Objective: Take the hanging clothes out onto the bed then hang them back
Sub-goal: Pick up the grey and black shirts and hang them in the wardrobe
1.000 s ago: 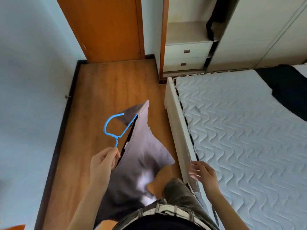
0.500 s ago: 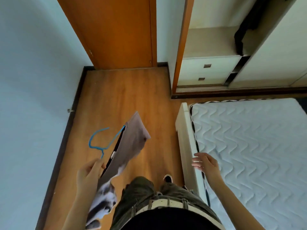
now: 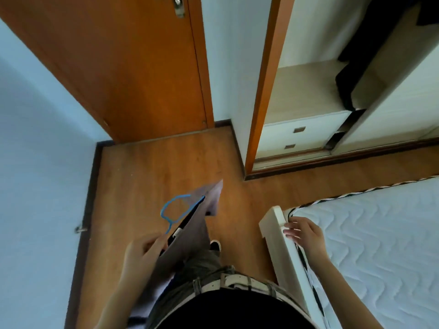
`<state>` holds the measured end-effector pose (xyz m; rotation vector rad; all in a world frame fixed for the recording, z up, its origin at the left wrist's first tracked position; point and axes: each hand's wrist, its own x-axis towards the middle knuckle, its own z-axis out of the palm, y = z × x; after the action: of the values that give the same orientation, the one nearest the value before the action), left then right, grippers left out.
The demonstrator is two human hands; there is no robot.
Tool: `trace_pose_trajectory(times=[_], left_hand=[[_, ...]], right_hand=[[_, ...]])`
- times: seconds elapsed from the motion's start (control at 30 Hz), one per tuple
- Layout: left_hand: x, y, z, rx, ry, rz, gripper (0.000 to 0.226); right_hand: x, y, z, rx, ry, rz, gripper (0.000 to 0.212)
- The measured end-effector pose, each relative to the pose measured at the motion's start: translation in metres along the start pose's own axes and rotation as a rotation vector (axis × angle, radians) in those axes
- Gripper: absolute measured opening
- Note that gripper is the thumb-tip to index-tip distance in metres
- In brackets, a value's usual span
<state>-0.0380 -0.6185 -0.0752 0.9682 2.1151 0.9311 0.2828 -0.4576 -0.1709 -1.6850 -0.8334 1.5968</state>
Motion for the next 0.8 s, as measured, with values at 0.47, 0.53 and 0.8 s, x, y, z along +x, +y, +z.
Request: trace_pose_trajectory(times=[0.47, 0.53, 0.8], left_hand=[[0.289, 0.183, 0.154, 0.053, -0.711, 0.33, 0.034], [0.315, 0.211, 0.189, 0.057, -0.71, 0.374, 0.034], [0.394, 0.314, 0.305, 0.049, -0.714, 0.411, 0.027]], right_hand=[[0.061, -0.044, -0.018, 0.344, 0.594, 0.078, 0.027], [0.085, -0.047, -0.03, 0.382, 0.639, 0.082, 0.027], [0.183, -0.134, -0.086, 0.478, 0.707, 0.058, 0.026]])
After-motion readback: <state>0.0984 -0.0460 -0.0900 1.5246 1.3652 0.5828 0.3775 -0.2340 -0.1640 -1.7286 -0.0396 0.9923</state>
